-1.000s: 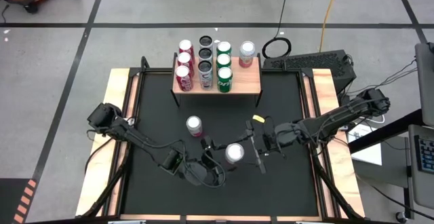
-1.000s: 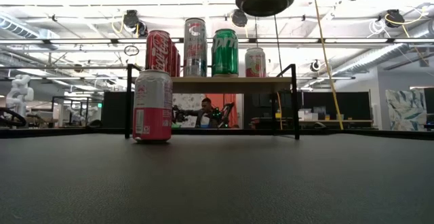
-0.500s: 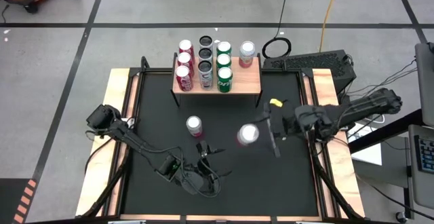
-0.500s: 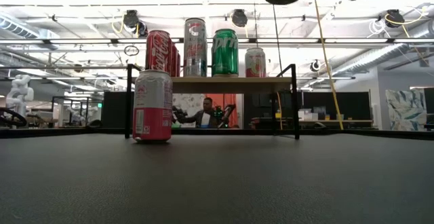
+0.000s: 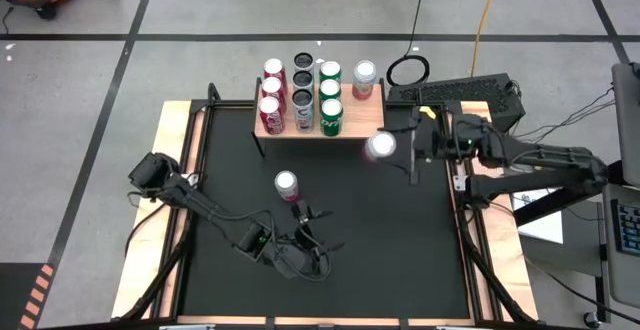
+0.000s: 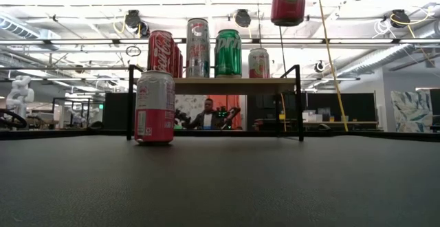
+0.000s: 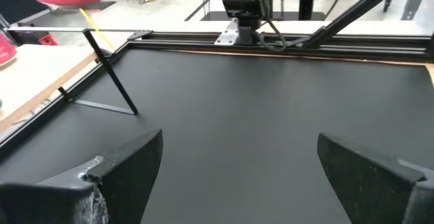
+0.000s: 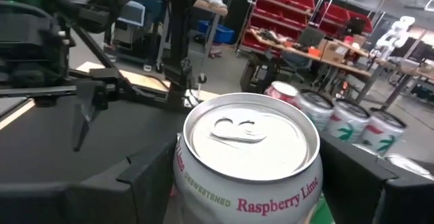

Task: Place canned beverage on shelf
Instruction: Put the bottom pink soda can aligned with the other pink soda can on the shelf

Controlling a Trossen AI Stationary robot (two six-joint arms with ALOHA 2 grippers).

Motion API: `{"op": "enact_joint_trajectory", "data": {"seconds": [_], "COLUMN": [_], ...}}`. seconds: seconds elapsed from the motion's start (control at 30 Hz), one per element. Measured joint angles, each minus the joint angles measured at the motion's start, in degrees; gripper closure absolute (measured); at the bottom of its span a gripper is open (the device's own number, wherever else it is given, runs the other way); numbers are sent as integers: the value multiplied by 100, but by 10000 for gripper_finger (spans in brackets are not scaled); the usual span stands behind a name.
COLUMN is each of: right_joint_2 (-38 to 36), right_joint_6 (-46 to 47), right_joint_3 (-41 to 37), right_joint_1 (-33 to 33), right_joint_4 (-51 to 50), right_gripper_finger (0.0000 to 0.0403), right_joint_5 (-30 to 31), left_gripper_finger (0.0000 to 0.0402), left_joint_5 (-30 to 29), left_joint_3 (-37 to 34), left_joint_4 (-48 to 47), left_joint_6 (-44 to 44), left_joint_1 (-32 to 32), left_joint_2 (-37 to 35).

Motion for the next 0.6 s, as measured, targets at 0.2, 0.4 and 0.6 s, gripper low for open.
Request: {"op": "enact_joint_trajectory", "data": {"seconds": [0.2, 0.4, 0.6], "right_joint_2": [29, 280, 686], "right_joint_6": [-108, -69, 434], "right_joint_3": [4, 5, 9], "right_joint_1": [-979, -1996, -2965], "right_joint_4": [92, 286, 985], "right_gripper_finger": [122, 122, 122], "right_joint_5": [-963, -2158, -3488], "left_gripper_finger": [15, 15, 15], "left_joint_5": [2, 7, 33], "left_joint_3": [-2, -2, -2], "left_joint_4": [2, 4, 4], "left_joint_6": [9, 7, -2], "left_joint_1": [148, 295, 340], "left_joint_2": [0, 0, 2]}}
